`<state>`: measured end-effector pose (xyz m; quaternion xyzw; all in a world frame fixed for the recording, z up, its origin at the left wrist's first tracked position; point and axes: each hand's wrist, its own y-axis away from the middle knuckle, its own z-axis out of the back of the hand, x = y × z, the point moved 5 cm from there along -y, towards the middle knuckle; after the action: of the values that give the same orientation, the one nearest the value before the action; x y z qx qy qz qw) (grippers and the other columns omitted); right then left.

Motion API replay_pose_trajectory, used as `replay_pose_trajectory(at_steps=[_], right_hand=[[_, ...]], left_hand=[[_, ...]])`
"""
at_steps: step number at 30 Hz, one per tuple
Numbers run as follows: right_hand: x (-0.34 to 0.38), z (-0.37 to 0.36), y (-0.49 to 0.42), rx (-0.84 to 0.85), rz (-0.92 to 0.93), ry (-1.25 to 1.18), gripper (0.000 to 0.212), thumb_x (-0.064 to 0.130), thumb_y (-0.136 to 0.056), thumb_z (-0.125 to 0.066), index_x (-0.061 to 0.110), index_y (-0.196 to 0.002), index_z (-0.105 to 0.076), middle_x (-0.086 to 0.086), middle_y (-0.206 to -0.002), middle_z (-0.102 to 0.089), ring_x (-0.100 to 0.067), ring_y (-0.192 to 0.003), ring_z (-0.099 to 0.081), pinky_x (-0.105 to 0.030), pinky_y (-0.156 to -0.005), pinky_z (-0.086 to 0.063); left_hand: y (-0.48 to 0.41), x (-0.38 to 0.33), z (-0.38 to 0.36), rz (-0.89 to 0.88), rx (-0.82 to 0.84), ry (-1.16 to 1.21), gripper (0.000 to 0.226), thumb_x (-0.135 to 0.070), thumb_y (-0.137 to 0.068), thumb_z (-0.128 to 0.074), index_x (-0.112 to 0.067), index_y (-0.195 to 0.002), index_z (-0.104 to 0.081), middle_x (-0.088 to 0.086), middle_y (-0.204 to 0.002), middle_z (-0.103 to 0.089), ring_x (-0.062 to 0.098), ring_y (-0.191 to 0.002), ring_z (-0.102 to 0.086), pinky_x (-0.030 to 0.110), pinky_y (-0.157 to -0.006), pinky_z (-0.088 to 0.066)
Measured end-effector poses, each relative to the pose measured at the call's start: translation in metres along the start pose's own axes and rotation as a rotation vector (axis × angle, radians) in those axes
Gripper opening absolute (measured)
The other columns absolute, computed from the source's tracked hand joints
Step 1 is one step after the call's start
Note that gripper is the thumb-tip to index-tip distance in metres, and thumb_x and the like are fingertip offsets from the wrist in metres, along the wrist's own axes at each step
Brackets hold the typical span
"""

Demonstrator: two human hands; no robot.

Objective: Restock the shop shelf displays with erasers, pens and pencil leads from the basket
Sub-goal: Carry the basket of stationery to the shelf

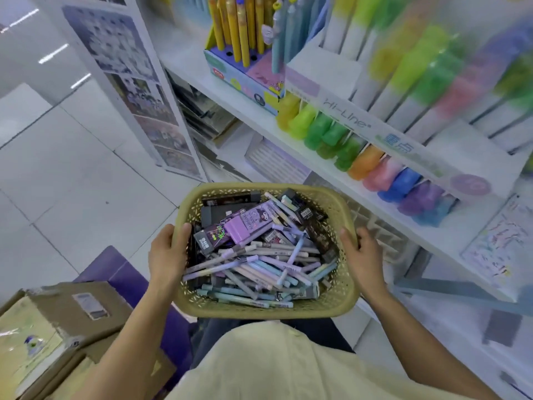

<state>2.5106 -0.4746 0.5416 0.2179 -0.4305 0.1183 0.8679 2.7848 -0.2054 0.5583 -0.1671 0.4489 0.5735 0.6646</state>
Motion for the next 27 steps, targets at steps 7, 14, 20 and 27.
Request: replay_pose_trajectory(at_steps=[7, 14, 20, 27], right_hand=[[0.003, -0.041, 0.010, -0.230, -0.165, -0.043, 0.031, 0.036, -0.097, -0.054, 0.013, -0.077, -0.048, 0.002, -0.066, -0.050, -0.009, -0.061, -0.048, -0.020, -0.059, -0.036], [0.012, -0.092, 0.043, -0.431, -0.330, -0.077, 0.031, 0.033, -0.097, -0.056, 0.009, -0.078, -0.051, 0.000, -0.067, -0.053, -0.007, -0.061, -0.049, -0.009, -0.051, -0.034], [-0.009, -0.122, 0.055, -0.518, -0.445, -0.111, 0.037, 0.035, -0.096, -0.057, 0.015, -0.069, -0.042, -0.002, -0.062, -0.051, -0.014, -0.057, -0.047, -0.031, -0.054, -0.036], [-0.063, -0.151, 0.050, -0.507, -0.527, -0.074, 0.037, 0.035, -0.097, -0.055, 0.005, -0.077, -0.047, -0.007, -0.064, -0.054, -0.017, -0.057, -0.048, -0.031, -0.053, -0.036]], left_hand=[[-0.097, -0.024, -0.012, -0.126, 0.207, -0.047, 0.036, -0.043, -0.096, -0.053, -0.023, -0.066, -0.048, -0.007, -0.058, -0.048, 0.014, -0.059, -0.043, 0.035, -0.058, -0.034], [-0.166, -0.030, -0.016, -0.236, 0.391, -0.115, 0.039, -0.041, -0.097, -0.053, -0.016, -0.068, -0.045, -0.003, -0.061, -0.048, 0.013, -0.058, -0.042, 0.035, -0.057, -0.035], [-0.192, -0.014, -0.037, -0.257, 0.486, -0.155, 0.044, -0.045, -0.095, -0.053, -0.012, -0.069, -0.040, 0.003, -0.064, -0.044, 0.020, -0.063, -0.040, 0.038, -0.061, -0.034], [-0.202, 0.031, -0.080, -0.231, 0.508, -0.230, 0.044, -0.040, -0.098, -0.052, -0.004, -0.074, -0.045, 0.006, -0.062, -0.047, 0.015, -0.056, -0.039, 0.032, -0.053, -0.032]])
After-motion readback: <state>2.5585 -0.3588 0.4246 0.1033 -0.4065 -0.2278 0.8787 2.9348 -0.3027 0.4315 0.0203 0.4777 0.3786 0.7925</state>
